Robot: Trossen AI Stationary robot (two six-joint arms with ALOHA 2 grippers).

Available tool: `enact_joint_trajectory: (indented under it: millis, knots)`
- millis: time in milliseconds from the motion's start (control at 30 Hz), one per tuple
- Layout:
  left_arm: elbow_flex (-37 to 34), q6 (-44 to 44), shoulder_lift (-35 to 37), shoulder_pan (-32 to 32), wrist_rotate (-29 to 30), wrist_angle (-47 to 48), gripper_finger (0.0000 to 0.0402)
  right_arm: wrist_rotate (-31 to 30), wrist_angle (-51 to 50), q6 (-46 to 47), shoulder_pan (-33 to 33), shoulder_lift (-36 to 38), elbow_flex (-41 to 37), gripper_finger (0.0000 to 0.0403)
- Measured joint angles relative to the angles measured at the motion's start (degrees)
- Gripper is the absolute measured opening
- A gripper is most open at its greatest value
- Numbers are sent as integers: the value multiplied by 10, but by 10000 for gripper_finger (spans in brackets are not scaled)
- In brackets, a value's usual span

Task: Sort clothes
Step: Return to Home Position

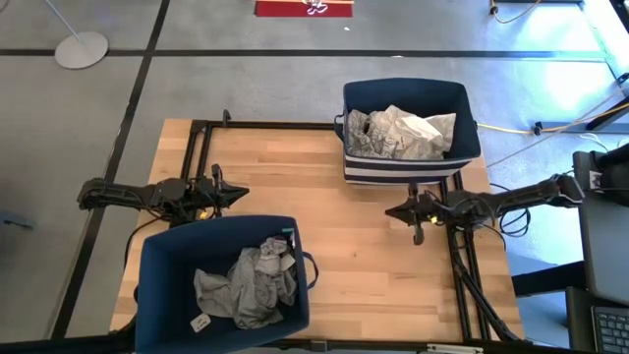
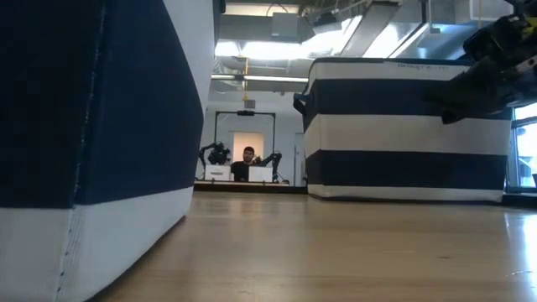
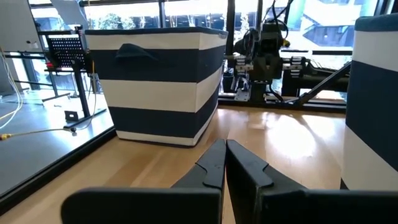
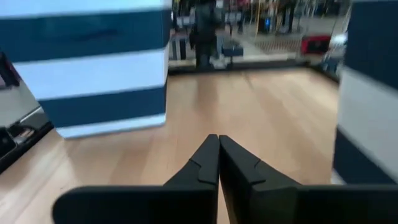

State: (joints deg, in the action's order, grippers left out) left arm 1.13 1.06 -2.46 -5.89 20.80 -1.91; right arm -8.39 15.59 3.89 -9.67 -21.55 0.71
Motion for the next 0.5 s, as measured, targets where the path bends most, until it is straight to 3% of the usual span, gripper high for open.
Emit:
enact_joint_trajectory:
  millis: [333, 500]
  knots:
    - [0, 0, 0, 0, 0, 0, 3, -22, -126, -48, 0, 205, 0, 14]
    - [0, 0, 0, 0, 0, 0, 3, -14, -132, -67, 0, 212, 0, 14]
